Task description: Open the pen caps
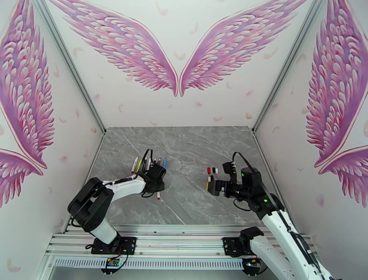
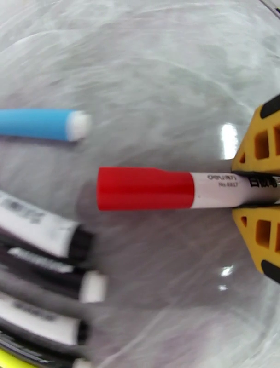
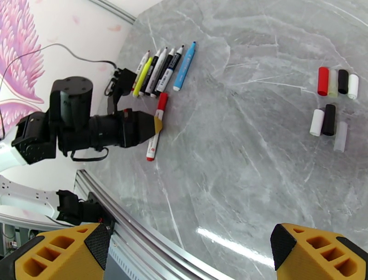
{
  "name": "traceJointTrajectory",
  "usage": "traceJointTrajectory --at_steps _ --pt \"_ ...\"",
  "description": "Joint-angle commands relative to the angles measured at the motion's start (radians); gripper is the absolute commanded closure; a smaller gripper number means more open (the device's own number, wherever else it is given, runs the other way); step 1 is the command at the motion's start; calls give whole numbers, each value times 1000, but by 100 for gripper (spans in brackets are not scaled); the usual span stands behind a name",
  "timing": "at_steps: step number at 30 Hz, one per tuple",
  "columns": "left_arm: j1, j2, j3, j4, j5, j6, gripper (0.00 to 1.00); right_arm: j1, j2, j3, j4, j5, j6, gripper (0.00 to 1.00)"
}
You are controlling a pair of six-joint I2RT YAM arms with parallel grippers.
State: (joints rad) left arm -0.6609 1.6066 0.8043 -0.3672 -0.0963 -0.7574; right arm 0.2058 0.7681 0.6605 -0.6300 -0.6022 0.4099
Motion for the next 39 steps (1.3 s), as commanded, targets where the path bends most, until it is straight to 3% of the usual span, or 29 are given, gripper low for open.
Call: traceJointTrajectory --at_steps 1,6,11,18,27,30,39 --pt "-27 -106 -61 36 72 33 83 7 18 -27 39 15 38 1" --pt "-47 -254 -141 132 176 83 83 8 57 -52 127 -36 110 2" --pt "-60 -340 -226 379 377 139 84 32 124 -69 262 -86 248 9" --pt "-113 -285 -204 588 496 150 84 162 231 -15 359 -24 337 13" --pt "-191 -194 -128 673 550 135 84 277 327 27 467 71 394 10" --pt "-208 -175 -120 702 565 122 84 306 356 37 489 88 404 15" --pt "-229 -159 -103 705 557 122 85 337 371 40 493 141 409 45"
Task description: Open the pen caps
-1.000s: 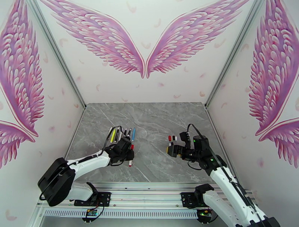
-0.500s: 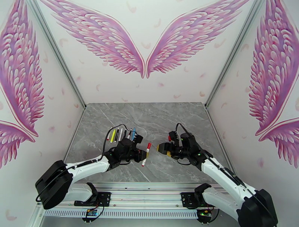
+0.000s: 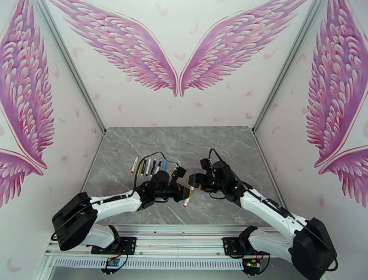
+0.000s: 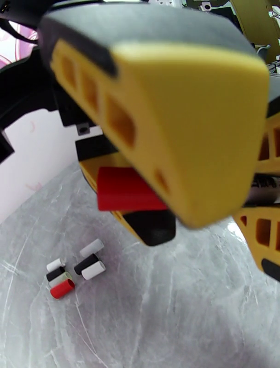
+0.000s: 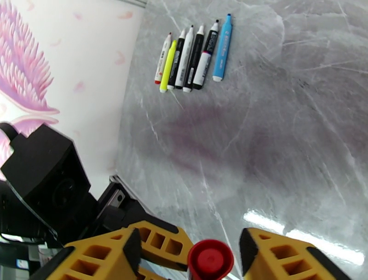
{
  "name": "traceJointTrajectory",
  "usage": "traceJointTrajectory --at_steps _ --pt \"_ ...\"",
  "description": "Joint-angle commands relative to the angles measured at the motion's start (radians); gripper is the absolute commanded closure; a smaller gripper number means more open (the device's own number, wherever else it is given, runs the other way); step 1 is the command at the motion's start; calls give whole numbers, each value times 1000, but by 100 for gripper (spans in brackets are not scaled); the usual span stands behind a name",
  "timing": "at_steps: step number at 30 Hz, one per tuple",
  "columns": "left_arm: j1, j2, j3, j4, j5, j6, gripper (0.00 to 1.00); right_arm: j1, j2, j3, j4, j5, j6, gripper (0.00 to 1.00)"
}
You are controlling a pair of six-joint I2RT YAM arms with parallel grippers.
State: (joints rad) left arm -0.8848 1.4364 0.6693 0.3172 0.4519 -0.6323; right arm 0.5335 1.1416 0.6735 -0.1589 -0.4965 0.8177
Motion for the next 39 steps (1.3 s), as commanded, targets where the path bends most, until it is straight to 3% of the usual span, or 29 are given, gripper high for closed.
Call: traceJointTrajectory --at_steps 1,13,39 --pt "-6 12 31 19 8 -4 86 9 -7 25 20 39 1 49" --pt "-16 13 28 16 4 -3 87 11 -25 28 -11 55 -15 69" --pt "-15 -14 23 1 1 1 87 20 4 22 5 51 -15 74"
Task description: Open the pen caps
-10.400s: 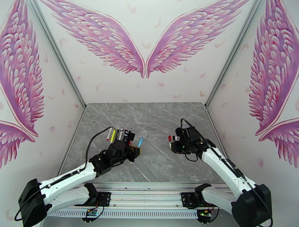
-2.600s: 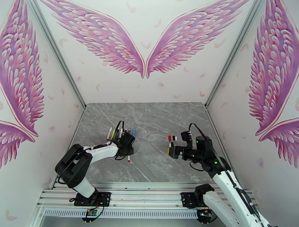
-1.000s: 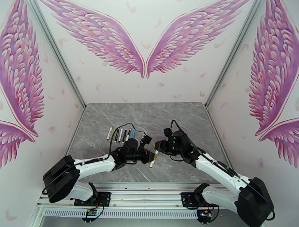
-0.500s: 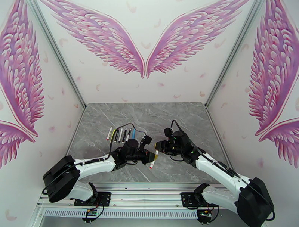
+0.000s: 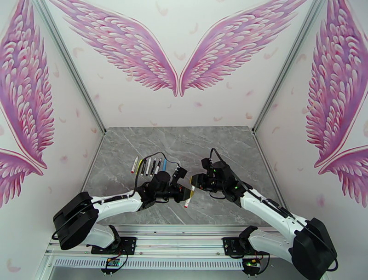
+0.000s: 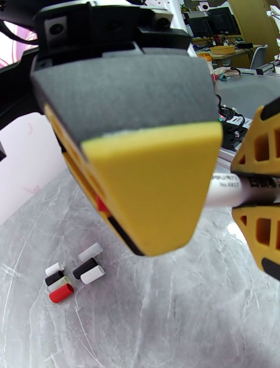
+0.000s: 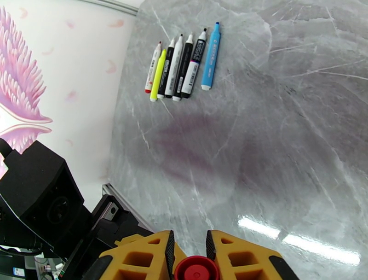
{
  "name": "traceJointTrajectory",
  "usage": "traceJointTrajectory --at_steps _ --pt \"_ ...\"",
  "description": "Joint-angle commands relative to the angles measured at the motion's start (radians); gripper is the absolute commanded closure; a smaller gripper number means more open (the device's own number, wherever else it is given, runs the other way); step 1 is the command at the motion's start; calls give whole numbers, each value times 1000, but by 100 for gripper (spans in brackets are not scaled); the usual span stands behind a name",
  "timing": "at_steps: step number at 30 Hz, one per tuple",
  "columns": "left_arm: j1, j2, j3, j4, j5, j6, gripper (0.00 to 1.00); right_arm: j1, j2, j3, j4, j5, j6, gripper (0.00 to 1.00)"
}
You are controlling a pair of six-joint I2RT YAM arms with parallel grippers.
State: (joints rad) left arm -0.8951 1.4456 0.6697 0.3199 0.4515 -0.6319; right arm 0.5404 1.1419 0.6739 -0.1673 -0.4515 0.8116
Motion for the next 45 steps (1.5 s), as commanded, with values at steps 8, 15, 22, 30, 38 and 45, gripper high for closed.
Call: traceJointTrajectory --at_steps 8,15,22,30,38,45 --pt "-5 -34 16 -12 1 9 82 18 -3 25 12 14 -9 82" --pt "-5 -28 2 5 3 14 64 20 -34 40 12 0 -2 84" --pt "-5 -8 -16 56 12 -3 65 21 -37 31 74 -36 55 84" --pt "-4 -10 -14 39 14 4 78 20 -41 23 98 -35 73 84" --pt "38 -61 -54 86 78 -41 92 15 -64 25 125 -63 29 86" --pt "65 -155 -79 79 185 -40 95 -5 -137 44 204 -179 -24 86"
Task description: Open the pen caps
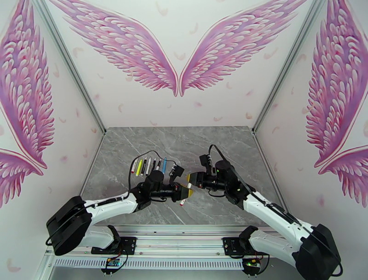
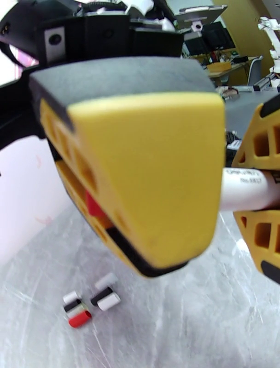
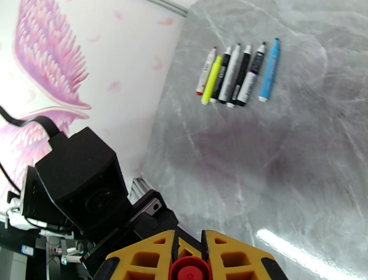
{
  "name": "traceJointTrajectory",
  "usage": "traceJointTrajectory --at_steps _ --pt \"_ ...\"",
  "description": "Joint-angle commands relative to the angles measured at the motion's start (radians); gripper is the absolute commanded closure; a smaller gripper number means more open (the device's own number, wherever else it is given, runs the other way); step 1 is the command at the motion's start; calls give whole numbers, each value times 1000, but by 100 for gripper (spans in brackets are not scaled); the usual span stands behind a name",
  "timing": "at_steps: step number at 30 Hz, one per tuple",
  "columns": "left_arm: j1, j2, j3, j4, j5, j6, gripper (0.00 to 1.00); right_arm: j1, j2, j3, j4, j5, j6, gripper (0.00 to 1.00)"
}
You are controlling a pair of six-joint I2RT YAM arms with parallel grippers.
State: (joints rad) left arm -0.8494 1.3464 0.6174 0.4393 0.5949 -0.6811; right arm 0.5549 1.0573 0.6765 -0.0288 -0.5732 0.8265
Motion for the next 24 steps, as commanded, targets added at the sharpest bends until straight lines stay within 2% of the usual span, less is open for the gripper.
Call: traceJointTrajectory --at_steps 1,5,8,11,16,19,24 --pt "18 -68 -26 -55 42 16 96 -22 -64 46 73 -63 -42 86" --pt "14 -108 -22 -94 38 24 96 -29 -99 69 109 -98 -49 86" --pt "-13 -128 20 -224 -39 72 96 -29 -111 95 96 -89 -58 86" --pt "-63 -138 82 -376 -164 142 96 -29 -118 137 -2 -7 -81 87" --pt "-139 -153 149 -520 -380 214 97 -31 -144 201 -226 228 -94 88" --pt "-186 -144 180 -556 -442 255 96 -35 -147 214 -265 282 -66 89" --pt "-245 -110 217 -593 -484 301 96 -48 -138 257 -328 323 -24 90"
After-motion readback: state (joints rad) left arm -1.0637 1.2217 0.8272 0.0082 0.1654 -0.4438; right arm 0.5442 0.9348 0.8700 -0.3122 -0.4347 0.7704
